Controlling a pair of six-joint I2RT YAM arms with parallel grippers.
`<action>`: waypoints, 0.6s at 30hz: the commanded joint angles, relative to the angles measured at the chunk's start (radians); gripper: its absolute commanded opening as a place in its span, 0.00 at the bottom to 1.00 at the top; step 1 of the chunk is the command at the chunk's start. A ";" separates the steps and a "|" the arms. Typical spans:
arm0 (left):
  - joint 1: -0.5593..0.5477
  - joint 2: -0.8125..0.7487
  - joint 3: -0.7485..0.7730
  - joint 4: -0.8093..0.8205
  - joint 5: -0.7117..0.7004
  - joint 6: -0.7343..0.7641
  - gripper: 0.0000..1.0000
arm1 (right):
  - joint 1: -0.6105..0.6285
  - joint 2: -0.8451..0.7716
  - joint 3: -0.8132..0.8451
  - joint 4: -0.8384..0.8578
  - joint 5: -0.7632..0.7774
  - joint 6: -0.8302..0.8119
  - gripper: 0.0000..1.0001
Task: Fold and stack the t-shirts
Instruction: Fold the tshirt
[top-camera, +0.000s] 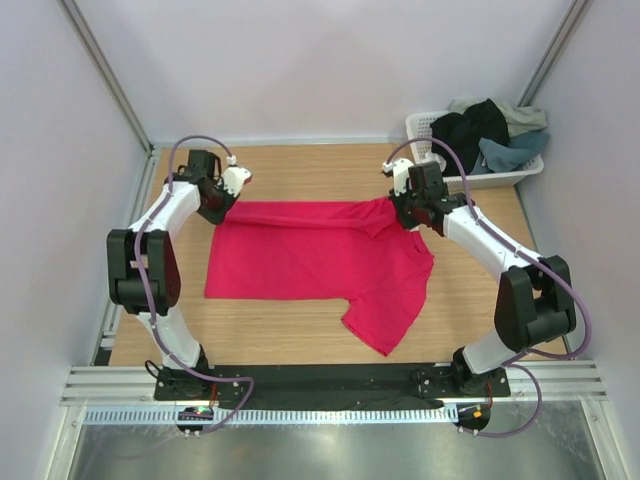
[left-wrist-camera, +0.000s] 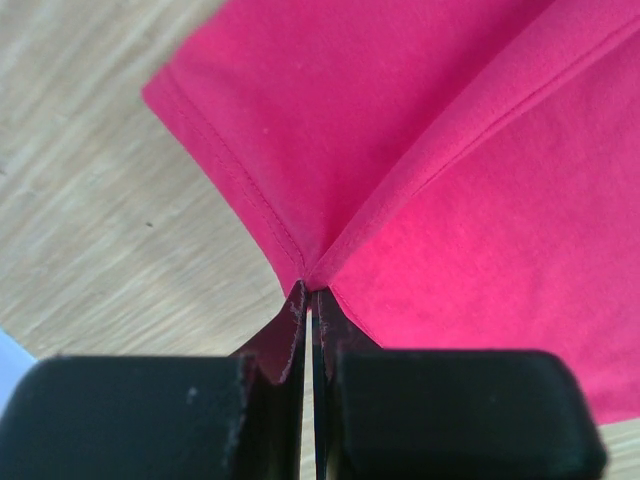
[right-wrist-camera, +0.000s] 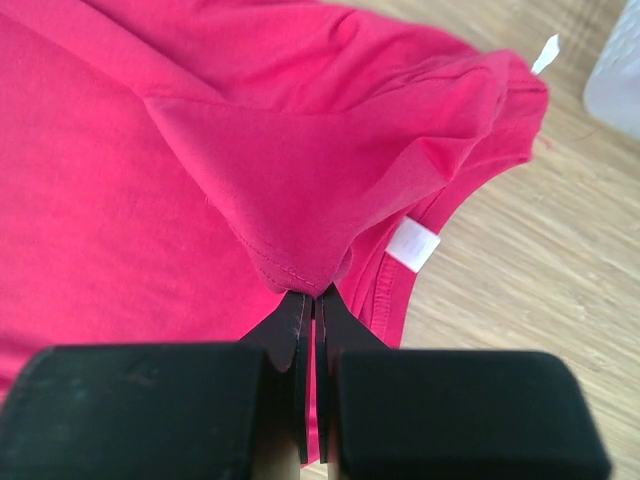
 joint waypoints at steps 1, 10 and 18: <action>-0.005 0.009 -0.020 -0.044 0.022 -0.004 0.00 | 0.009 -0.028 -0.016 0.008 -0.024 0.024 0.01; -0.005 0.052 -0.046 -0.082 0.015 -0.021 0.00 | 0.009 -0.022 -0.077 0.023 -0.029 0.012 0.01; -0.003 0.066 -0.039 -0.116 -0.006 -0.047 0.34 | 0.009 -0.014 -0.049 -0.001 -0.004 -0.010 0.32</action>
